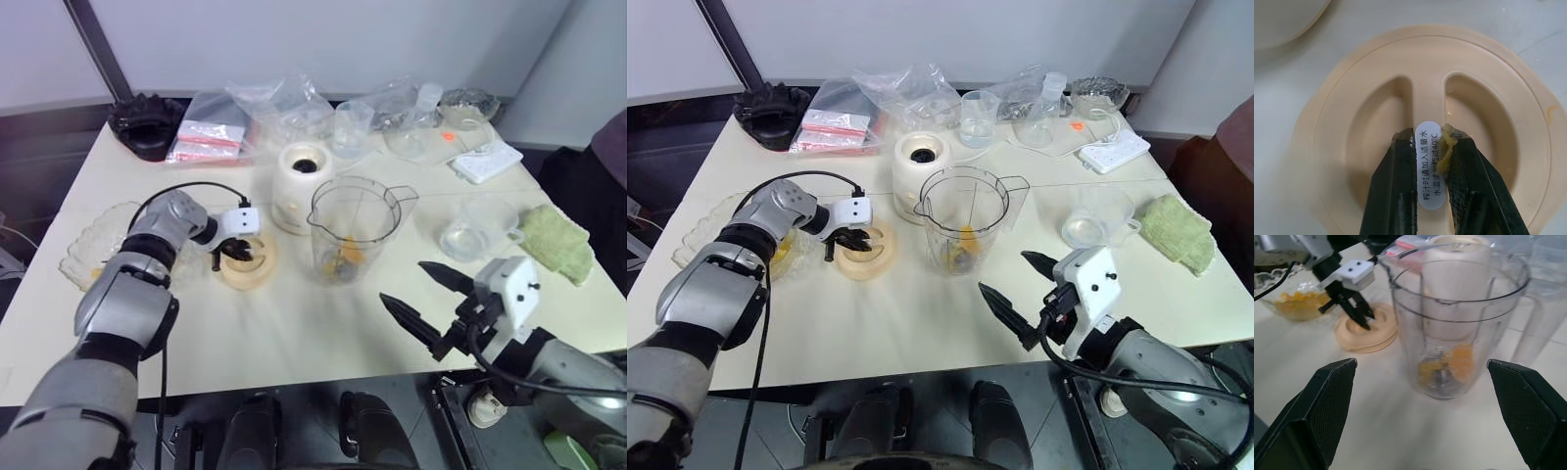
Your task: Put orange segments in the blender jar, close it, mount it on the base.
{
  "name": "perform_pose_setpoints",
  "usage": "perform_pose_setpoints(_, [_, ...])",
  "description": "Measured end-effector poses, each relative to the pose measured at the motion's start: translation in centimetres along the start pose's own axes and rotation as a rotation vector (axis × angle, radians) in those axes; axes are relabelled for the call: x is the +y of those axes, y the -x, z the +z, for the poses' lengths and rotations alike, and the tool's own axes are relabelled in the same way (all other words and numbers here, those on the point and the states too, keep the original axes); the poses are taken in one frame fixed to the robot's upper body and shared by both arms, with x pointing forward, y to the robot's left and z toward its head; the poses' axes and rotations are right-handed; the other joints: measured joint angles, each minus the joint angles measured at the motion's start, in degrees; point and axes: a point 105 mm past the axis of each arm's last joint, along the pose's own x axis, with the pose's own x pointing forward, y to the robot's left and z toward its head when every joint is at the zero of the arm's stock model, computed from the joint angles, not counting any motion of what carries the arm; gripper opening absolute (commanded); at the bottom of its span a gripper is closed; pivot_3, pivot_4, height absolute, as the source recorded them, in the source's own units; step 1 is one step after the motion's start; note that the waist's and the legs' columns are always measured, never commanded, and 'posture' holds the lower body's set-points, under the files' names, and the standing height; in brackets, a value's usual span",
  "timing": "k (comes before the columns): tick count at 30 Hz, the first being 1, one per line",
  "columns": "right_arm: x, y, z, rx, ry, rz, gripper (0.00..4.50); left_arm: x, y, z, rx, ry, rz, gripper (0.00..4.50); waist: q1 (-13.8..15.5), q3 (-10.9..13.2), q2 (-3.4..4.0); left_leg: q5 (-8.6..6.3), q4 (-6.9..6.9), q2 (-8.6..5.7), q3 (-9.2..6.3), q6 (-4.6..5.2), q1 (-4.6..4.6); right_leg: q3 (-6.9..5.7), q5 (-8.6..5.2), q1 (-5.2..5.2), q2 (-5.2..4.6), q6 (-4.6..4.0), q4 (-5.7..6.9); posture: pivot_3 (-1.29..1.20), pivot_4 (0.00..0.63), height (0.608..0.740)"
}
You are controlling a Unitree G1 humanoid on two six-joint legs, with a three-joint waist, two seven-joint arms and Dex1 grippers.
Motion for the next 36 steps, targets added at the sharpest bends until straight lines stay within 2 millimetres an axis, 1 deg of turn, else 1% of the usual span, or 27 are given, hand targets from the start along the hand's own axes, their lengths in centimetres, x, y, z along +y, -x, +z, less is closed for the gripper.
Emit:
perform_pose_setpoints(1, [-0.1,-0.2,-0.2,0.002,-0.004,-0.001,4.50,-0.1,0.2,0.0,0.000,0.004,-0.017,0.25,0.0,0.0,-0.02,0.00,0.00,0.00,0.00,0.00,-0.05,-0.01,0.00,-0.05,0.00,-0.01,0.00,0.00,0.150,0.740])
perform_pose_setpoints(3, [-0.4,-0.4,-0.5,0.008,-0.013,-0.005,4.50,0.1,1.4,0.2,-0.011,0.012,-0.045,0.25,0.1,0.0,-0.07,0.00,0.00,-0.02,-0.03,0.00,-0.26,-0.04,0.01,-0.24,0.01,-0.02,0.01,0.00,0.150,0.740])
perform_pose_setpoints(5, [-0.5,-0.4,-0.8,0.009,-0.015,-0.006,4.50,1.3,4.3,1.4,-0.031,-0.021,-0.040,0.25,0.3,0.1,-0.14,-0.01,0.02,-0.03,-0.15,0.02,-0.76,-0.09,0.02,-0.62,0.07,-0.01,0.02,0.00,0.150,0.740])
perform_pose_setpoints(6, [-0.6,-0.4,-1.0,0.009,-0.020,-0.008,4.50,2.1,6.1,2.5,-0.051,-0.046,-0.027,0.25,0.4,0.1,-0.14,-0.01,0.08,-0.06,-0.24,0.02,-1.02,-0.16,0.03,-0.77,0.08,0.00,0.01,0.00,0.150,0.740])
perform_pose_setpoints(7, [-0.7,-0.4,-1.3,0.016,-0.023,-0.011,4.50,2.9,8.1,4.1,-0.086,-0.082,-0.005,0.25,0.5,0.1,-0.14,-0.03,0.09,-0.09,-0.26,0.05,-1.07,-0.18,0.02,-0.79,0.06,0.01,-0.01,0.00,0.150,0.740])
perform_pose_setpoints(10, [-1.1,-0.3,-2.0,0.032,-0.028,-0.025,4.50,4.3,12.9,8.8,-0.187,-0.166,0.051,0.25,0.7,0.1,-0.15,-0.11,0.11,-0.18,-0.23,0.20,-1.12,-0.17,-0.01,-0.74,-0.02,0.08,-0.12,0.00,0.150,0.740])
perform_pose_setpoints(12, [-1.3,-0.3,-2.3,0.030,-0.034,-0.038,4.50,5.0,16.1,12.6,-0.276,-0.202,0.099,0.25,0.7,0.1,-0.17,-0.15,0.14,-0.25,-0.22,0.26,-1.14,-0.14,-0.05,-0.72,-0.11,0.14,-0.14,0.00,0.150,0.740])
perform_pose_setpoints(15, [-1.5,-0.3,-2.8,0.028,-0.041,-0.048,4.50,5.1,21.0,18.0,-0.376,-0.208,0.161,0.25,0.4,0.2,-0.27,-0.17,0.15,-0.28,-0.24,0.30,-1.11,-0.12,-0.11,-0.69,-0.11,0.22,-0.16,0.00,0.150,0.740])
perform_pose_setpoints(17, [-1.7,-0.4,-3.4,0.040,-0.049,-0.051,4.50,4.6,22.5,21.2,-0.435,-0.205,0.158,0.25,0.3,0.1,-0.25,-0.17,0.15,-0.30,-0.29,0.30,-1.05,-0.12,-0.16,-0.63,-0.11,0.28,-0.16,0.00,0.150,0.740])
perform_pose_setpoints(18, [-1.7,-0.5,-3.7,0.043,-0.051,-0.053,4.50,4.2,22.6,22.7,-0.463,-0.218,0.139,0.25,0.3,0.1,-0.23,-0.17,0.15,-0.30,-0.30,0.30,-1.00,-0.11,-0.17,-0.61,-0.11,0.29,-0.12,0.00,0.150,0.740])
perform_pose_setpoints(19, [-1.9,-0.6,-3.8,0.037,-0.056,-0.058,4.50,3.8,22.1,24.0,-0.481,-0.239,0.110,0.25,0.3,0.1,-0.21,-0.17,0.15,-0.28,-0.34,0.30,-0.92,-0.12,-0.17,-0.56,-0.10,0.28,-0.09,0.00,0.150,0.740])
perform_pose_setpoints(20, [-2.0,-0.7,-3.8,0.032,-0.054,-0.063,4.50,3.5,21.4,24.5,-0.481,-0.248,0.087,0.25,0.2,0.1,-0.20,-0.17,0.15,-0.27,-0.34,0.30,-0.88,-0.11,-0.17,-0.55,-0.10,0.28,-0.04,0.00,0.150,0.740])
perform_pose_setpoints(22, [-2.4,-0.8,-3.8,0.027,-0.043,-0.075,4.50,3.1,19.2,24.9,-0.466,-0.253,0.025,0.25,0.0,0.2,-0.19,-0.16,0.16,-0.22,-0.33,0.30,-0.85,-0.10,-0.12,-0.61,-0.02,0.22,0.06,0.00,0.150,0.740])
perform_pose_setpoints(23, [-2.4,-0.7,-3.9,0.027,-0.040,-0.080,4.50,2.9,18.4,25.1,-0.465,-0.255,0.001,0.25,-0.1,0.2,-0.18,-0.16,0.15,-0.18,-0.32,0.30,-0.85,-0.10,-0.10,-0.63,0.02,0.20,0.08,0.00,0.150,0.740])
perform_pose_setpoints(25, [-2.8,-0.8,-4.0,0.020,-0.037,-0.100,4.50,2.1,16.4,26.0,-0.458,-0.277,-0.066,0.25,-0.1,0.2,-0.17,-0.16,0.15,-0.14,-0.36,0.30,-0.86,-0.10,-0.11,-0.67,0.12,0.19,0.14,0.00,0.150,0.740])
perform_pose_setpoints(29, [-4.0,-0.4,-3.0,-0.010,0.017,-0.159,4.50,0.4,13.0,27.6,-0.431,-0.299,-0.177,0.25,0.2,0.2,-0.15,-0.17,0.15,-0.16,-0.37,0.31,-0.99,-0.08,-0.13,-0.72,0.15,0.23,0.09,0.00,0.150,0.740])
perform_pose_setpoints(31, [-4.7,-0.2,-2.5,-0.025,0.035,-0.189,4.50,0.0,12.0,27.9,-0.417,-0.288,-0.208,0.25,0.1,0.2,-0.15,-0.18,0.15,-0.17,-0.31,0.33,-1.00,-0.03,-0.13,-0.73,0.15,0.24,0.03,0.00,0.150,0.740])
perform_pose_setpoints(33, [-5.2,0.0,-2.0,-0.039,0.050,-0.215,4.50,-0.2,11.0,27.7,-0.376,-0.247,-0.229,0.25,0.1,0.2,-0.15,-0.19,0.15,-0.18,-0.32,0.34,-1.00,-0.03,-0.13,-0.73,0.14,0.24,0.03,0.00,0.150,0.740])
perform_pose_setpoints(36, [-5.3,0.1,-1.5,-0.049,0.062,-0.221,4.50,-0.4,9.7,27.4,-0.306,-0.199,-0.243,0.25,0.2,0.2,-0.15,-0.19,0.15,-0.18,-0.35,0.34,-1.00,-0.03,-0.13,-0.73,0.15,0.23,0.04,0.00,0.150,0.740])
